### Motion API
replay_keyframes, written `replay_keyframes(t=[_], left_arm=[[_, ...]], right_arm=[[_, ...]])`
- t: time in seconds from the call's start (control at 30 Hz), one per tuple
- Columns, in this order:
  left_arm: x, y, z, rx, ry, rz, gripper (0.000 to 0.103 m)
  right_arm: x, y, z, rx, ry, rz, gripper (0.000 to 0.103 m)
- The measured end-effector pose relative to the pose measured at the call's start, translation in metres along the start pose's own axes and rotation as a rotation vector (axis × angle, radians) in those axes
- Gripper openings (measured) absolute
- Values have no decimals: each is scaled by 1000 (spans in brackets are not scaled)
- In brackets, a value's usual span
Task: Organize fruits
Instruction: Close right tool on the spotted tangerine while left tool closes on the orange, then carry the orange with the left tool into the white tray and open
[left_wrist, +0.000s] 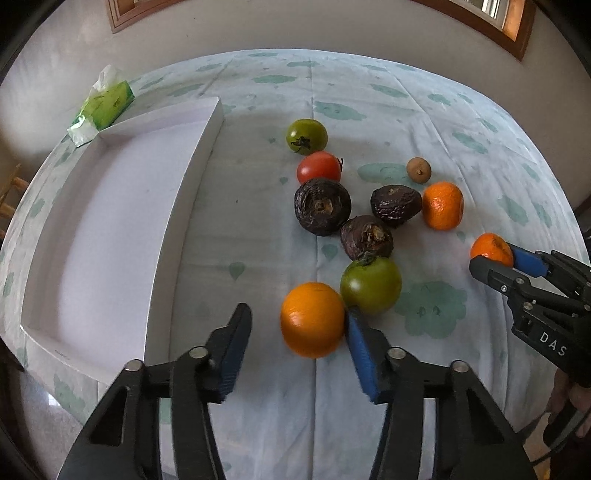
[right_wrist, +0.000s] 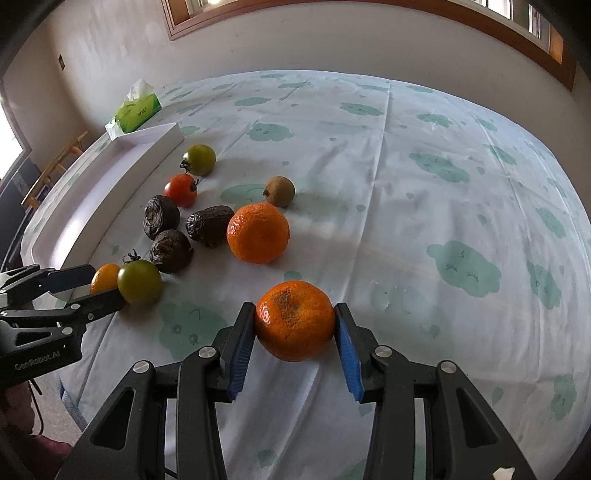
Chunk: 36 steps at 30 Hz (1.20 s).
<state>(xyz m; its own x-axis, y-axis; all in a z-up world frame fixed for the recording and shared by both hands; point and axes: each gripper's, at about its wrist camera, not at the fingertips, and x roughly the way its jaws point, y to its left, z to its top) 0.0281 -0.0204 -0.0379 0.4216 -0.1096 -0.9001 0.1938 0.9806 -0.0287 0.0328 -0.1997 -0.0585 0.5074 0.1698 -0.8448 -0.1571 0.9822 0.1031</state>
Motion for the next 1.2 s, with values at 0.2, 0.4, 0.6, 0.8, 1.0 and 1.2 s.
replay_keyframes(t=[0.2, 0.4, 0.6, 0.8, 1.0, 1.2], left_arm=[[3, 2, 0, -8, 9, -23, 36], [-4, 5, 0, -12, -5, -37, 35], [-24, 14, 6, -19, -38, -37, 35], [-53, 52, 23, -62, -110, 5, 35], [-55, 113, 29, -146, -122, 119, 35], [-37, 165, 20, -222, -79, 178, 35]], right_arm=[[0, 0, 0, 3, -1, 1, 40], [0, 0, 1, 2, -2, 0, 40], [1, 0, 0, 2, 3, 3, 40], [4, -1, 1, 11, 11, 3, 40], [5, 0, 1, 18, 11, 1, 40], [5, 0, 1, 12, 13, -2, 40]])
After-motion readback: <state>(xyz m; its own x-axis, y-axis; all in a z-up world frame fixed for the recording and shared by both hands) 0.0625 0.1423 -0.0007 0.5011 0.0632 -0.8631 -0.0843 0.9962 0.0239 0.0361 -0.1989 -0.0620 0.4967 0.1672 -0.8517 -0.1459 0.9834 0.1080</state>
